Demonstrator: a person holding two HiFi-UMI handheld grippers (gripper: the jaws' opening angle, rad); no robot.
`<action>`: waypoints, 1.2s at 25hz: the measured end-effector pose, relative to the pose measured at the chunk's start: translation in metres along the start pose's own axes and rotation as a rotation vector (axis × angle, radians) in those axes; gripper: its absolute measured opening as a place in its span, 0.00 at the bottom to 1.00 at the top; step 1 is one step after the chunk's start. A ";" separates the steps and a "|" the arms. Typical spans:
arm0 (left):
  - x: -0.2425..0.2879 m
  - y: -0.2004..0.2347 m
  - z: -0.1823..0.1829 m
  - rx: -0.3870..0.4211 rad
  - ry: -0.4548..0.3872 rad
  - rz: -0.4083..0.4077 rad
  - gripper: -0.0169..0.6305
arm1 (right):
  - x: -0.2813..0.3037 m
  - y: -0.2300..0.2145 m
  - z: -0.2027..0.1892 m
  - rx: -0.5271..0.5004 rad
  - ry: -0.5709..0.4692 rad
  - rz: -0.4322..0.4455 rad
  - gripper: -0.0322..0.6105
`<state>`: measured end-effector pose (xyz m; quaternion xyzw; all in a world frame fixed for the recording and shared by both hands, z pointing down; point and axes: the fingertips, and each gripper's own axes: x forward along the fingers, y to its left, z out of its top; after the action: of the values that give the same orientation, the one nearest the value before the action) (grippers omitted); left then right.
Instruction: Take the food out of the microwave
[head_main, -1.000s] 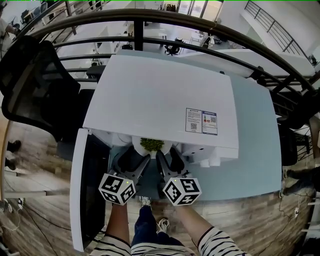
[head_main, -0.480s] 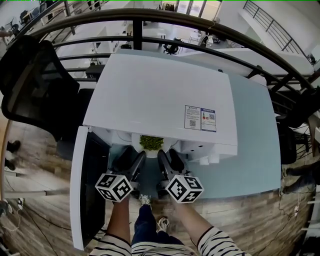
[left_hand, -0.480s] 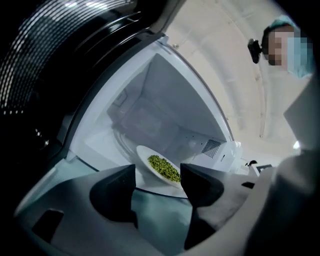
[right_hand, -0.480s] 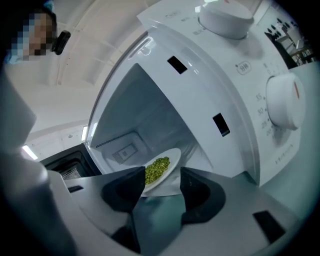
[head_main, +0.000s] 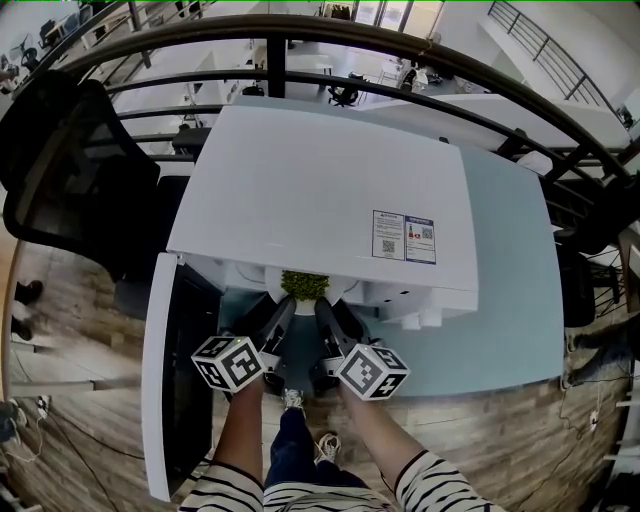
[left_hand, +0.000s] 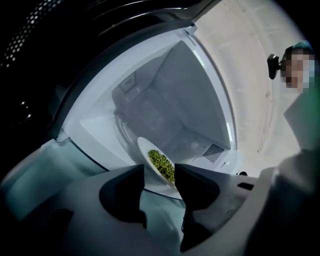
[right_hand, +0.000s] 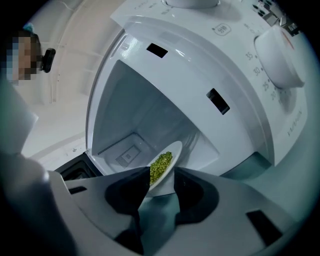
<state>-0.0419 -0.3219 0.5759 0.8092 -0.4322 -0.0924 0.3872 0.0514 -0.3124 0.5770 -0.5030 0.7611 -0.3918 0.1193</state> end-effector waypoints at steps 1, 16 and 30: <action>0.001 -0.002 0.000 0.003 0.004 -0.003 0.32 | 0.001 0.001 0.000 0.000 0.002 0.004 0.29; -0.016 -0.009 -0.018 -0.038 0.030 0.040 0.23 | -0.017 0.003 -0.008 0.007 0.057 -0.005 0.22; -0.055 -0.047 -0.035 -0.059 0.018 0.049 0.17 | -0.068 0.019 -0.011 0.024 0.059 0.001 0.20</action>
<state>-0.0288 -0.2446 0.5566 0.7876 -0.4452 -0.0882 0.4168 0.0639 -0.2451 0.5568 -0.4892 0.7599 -0.4155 0.1033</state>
